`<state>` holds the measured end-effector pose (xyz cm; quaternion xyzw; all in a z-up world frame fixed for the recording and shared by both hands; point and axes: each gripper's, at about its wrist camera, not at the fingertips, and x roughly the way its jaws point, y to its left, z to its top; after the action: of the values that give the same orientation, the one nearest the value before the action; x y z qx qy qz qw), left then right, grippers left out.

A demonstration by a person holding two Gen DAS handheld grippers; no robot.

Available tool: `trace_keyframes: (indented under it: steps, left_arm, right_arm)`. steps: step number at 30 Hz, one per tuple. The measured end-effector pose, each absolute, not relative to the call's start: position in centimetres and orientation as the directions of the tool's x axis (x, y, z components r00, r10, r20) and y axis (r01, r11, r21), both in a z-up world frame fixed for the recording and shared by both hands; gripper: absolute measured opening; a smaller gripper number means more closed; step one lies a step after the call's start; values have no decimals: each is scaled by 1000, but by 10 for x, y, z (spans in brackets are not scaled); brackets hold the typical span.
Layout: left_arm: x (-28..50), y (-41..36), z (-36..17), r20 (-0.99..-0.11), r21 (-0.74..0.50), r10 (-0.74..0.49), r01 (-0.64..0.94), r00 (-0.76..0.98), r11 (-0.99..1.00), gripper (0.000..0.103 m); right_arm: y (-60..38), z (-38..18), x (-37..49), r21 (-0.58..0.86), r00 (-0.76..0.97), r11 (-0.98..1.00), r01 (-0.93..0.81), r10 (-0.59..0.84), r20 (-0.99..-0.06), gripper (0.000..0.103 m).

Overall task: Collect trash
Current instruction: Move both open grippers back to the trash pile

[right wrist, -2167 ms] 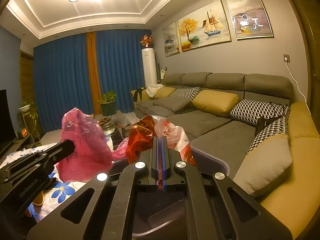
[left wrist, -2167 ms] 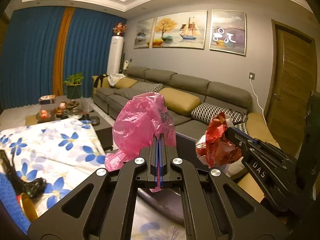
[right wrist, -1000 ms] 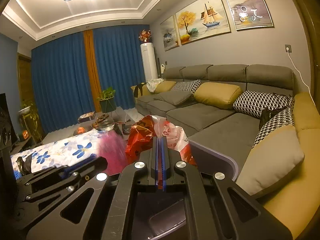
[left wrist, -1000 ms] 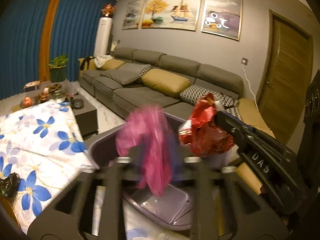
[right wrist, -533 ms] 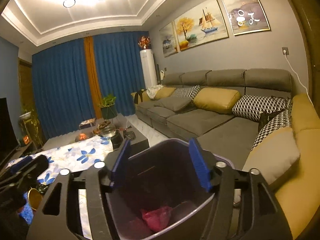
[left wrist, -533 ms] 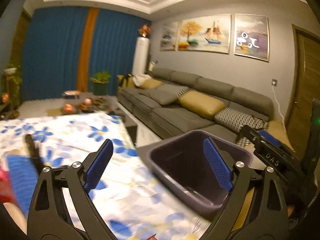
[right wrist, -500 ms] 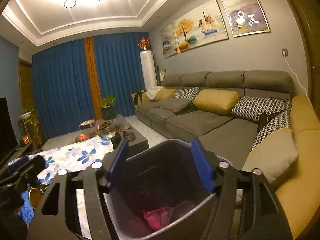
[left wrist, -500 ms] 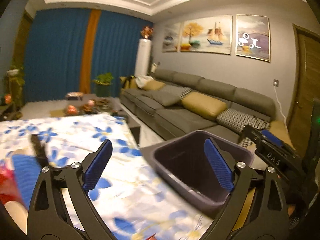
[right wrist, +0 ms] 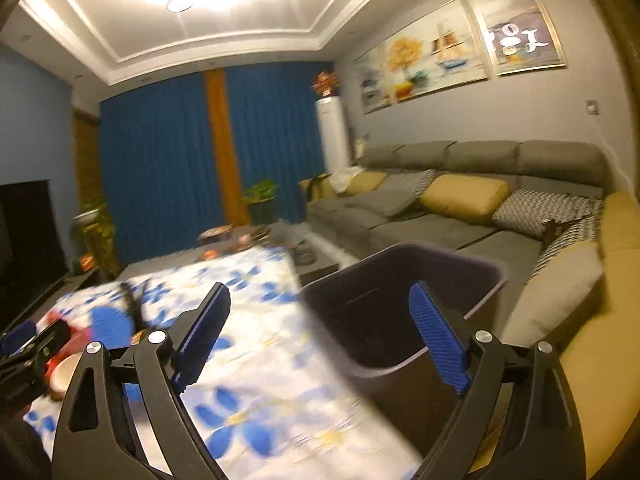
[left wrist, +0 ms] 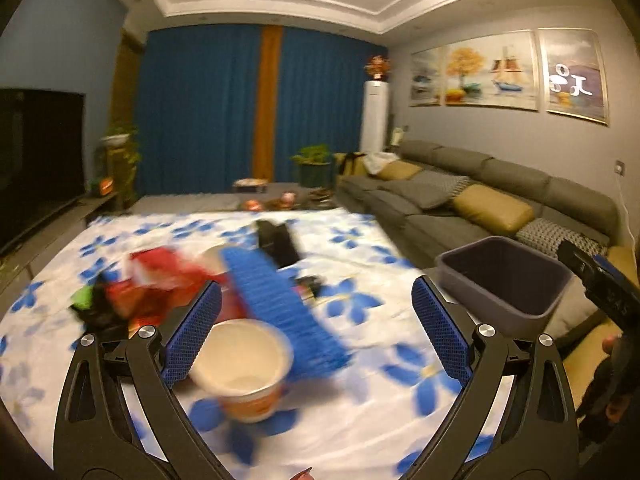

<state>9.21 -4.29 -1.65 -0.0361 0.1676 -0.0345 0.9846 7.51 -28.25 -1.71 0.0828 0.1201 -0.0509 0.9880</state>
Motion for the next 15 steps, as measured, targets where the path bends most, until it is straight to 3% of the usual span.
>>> trace_keyframes:
  steps: [9, 15]
  left_arm:
    - [45, 45, -20, -291, -62, 129, -153, 948, 986, 94]
    - [29, 83, -18, -286, -110, 185, -224, 940, 968, 94]
  right_arm:
    - [-192, -34, 73, 130, 940, 989, -76, 114, -321, 88]
    - [-134, -48, 79, 113, 898, 976, -184, 214, -384, 88]
